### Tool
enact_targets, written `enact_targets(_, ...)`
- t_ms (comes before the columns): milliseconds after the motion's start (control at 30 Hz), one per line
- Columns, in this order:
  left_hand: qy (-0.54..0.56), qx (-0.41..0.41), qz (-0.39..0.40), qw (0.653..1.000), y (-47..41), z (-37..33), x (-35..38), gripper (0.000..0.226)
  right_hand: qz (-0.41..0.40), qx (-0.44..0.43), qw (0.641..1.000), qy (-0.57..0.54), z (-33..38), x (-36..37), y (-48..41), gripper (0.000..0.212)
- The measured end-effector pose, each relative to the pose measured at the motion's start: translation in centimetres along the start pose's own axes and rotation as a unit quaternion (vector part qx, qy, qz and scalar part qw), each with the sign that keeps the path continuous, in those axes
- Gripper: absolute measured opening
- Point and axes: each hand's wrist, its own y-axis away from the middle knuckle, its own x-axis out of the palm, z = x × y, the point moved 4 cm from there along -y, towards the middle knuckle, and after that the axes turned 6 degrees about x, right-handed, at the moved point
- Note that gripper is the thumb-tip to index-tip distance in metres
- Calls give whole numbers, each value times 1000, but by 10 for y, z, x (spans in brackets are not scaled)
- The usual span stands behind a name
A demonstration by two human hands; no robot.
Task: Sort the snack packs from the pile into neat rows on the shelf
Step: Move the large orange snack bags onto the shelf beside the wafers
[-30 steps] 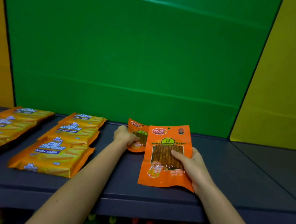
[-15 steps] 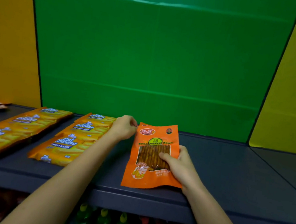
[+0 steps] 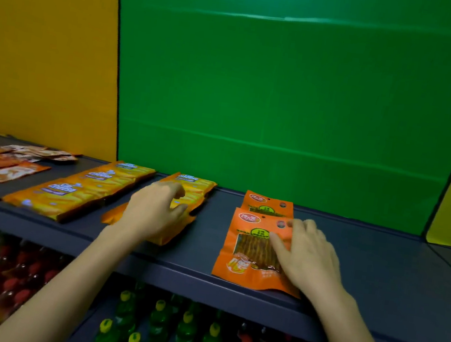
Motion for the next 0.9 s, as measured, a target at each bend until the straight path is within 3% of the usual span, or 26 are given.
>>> enact_targets(200, -62, -42, -19, 997, 47, 59, -38, 22, -27, -170, 980, -95, 77, 9, 3, 28)
enact_targets(467, -140, -167, -8, 976, 142, 173, -110, 22, 36, -322, 929, -180, 227, 50, 32, 25)
enact_targets(667, -182, -237, -8, 954, 218, 259, -152, 30, 77, -376, 904, -190, 331, 88, 72, 25)
enact_targets(900, -226, -258, 29, 939, 286, 374, -197, 29, 122, -389, 891, -199, 443, 137, 119, 28)
